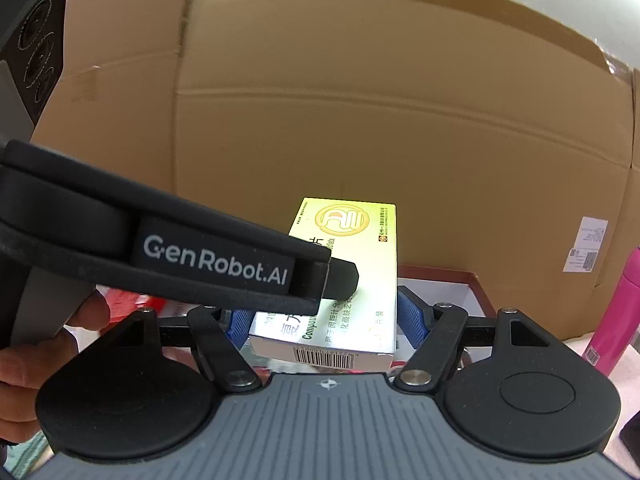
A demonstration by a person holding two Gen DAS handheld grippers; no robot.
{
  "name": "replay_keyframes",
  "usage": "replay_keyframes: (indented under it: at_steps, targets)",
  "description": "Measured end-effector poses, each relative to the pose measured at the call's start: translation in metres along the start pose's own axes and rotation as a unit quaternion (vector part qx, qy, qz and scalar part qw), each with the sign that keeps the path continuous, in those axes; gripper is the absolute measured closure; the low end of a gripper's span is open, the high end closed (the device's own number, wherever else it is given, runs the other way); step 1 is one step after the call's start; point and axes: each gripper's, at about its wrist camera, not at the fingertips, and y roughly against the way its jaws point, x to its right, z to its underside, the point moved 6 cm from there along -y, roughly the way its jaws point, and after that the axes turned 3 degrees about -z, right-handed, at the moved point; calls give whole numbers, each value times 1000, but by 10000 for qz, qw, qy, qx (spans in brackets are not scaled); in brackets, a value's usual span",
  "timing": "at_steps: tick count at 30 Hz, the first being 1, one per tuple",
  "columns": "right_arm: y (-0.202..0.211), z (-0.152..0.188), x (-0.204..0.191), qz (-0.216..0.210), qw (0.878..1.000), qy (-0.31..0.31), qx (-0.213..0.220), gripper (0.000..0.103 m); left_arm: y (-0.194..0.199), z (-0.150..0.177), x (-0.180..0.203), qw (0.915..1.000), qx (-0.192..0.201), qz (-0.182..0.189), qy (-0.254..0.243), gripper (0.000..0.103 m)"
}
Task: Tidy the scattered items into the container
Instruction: 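Lift the yellow medicine box with the left tool over the maroon box, then open the left tool to drop the medicine box into the maroon box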
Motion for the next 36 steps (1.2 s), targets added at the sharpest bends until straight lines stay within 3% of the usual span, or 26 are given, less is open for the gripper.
replay_keyframes:
  at_steps: [10, 18, 20, 23, 25, 27, 33, 36]
  targets:
    - [-63, 22, 39, -202, 9979, -281, -539, 27, -78, 8, -18, 9978, -631, -13, 212, 54]
    - [-88, 35, 44, -323, 9954, -398, -814, 27, -108, 16, -27, 9953, -915, -91, 292, 53]
    - [-92, 37, 45, -336, 9949, -434, -851, 26, -112, 16, -29, 9947, -964, -78, 356, 46]
    - [-94, 39, 42, -410, 9943, -427, -883, 27, -115, 16, -32, 9944, -947, -181, 426, 27]
    - [-93, 40, 39, -338, 9953, -279, -866, 21, -113, 15, -33, 9949, -869, -278, 438, 12]
    - [-91, 40, 38, -227, 9965, -203, -785, 10, -108, 15, -35, 9952, -787, -325, 477, 9]
    - [-77, 41, 32, -46, 9983, -230, -542, 2, -83, 19, -31, 9967, -486, -479, 432, 3]
    - [-66, 39, 29, 6, 9985, -402, -365, 1, -77, 27, -25, 9966, -533, -520, 357, 3]
